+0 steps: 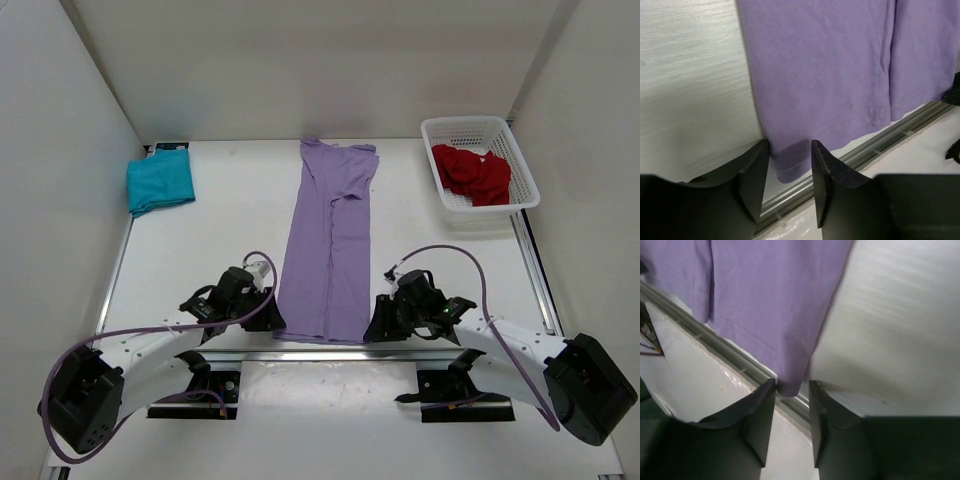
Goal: Fold and stack the t-shirts
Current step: Grab the bottom of the folded rectangular tshirt with both arms, then fold the folded rectangular tshirt in 1/3 of the way
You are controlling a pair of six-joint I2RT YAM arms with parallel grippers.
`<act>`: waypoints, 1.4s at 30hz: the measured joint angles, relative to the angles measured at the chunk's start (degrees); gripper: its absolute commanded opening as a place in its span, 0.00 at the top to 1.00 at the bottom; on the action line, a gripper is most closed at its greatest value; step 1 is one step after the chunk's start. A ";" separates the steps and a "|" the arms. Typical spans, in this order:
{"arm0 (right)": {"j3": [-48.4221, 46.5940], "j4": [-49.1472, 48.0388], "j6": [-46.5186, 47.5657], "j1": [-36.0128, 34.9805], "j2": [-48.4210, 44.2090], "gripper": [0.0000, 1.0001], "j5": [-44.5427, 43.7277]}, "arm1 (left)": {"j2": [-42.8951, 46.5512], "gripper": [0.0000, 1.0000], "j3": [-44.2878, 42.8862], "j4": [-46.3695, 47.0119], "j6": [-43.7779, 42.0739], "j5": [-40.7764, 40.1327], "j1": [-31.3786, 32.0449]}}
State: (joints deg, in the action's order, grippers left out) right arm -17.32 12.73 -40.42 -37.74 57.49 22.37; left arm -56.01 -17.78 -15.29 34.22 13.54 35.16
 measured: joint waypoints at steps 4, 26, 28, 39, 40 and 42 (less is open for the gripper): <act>0.02 -1.64 -1.73 -2.08 2.27 0.90 0.35 | -0.98 0.77 0.31 0.00 -0.55 1.07 0.22; -14.64 8.83 4.74 11.85 0.74 1.00 -0.26 | -2.56 1.00 -15.54 -9.35 1.86 6.75 -8.48; -20.09 8.24 7.85 15.50 7.32 1.00 -0.33 | -10.58 1.00 -21.29 -5.05 1.99 5.84 -10.32; -49.66 1.53 14.91 26.18 42.42 1.00 0.22 | -43.43 1.00 -47.47 5.88 3.13 0.42 -17.46; -51.41 1.07 14.95 26.77 44.85 1.00 0.66 | -46.07 1.00 -50.12 5.84 3.10 0.15 -17.70; -54.62 0.79 15.02 27.63 48.98 1.00 1.31 | -50.84 0.98 -54.51 6.21 3.08 0.11 -18.16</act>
State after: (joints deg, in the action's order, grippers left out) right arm -71.94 13.52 -25.41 -10.11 106.48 23.68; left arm -106.85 -72.29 -9.08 37.30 13.65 16.99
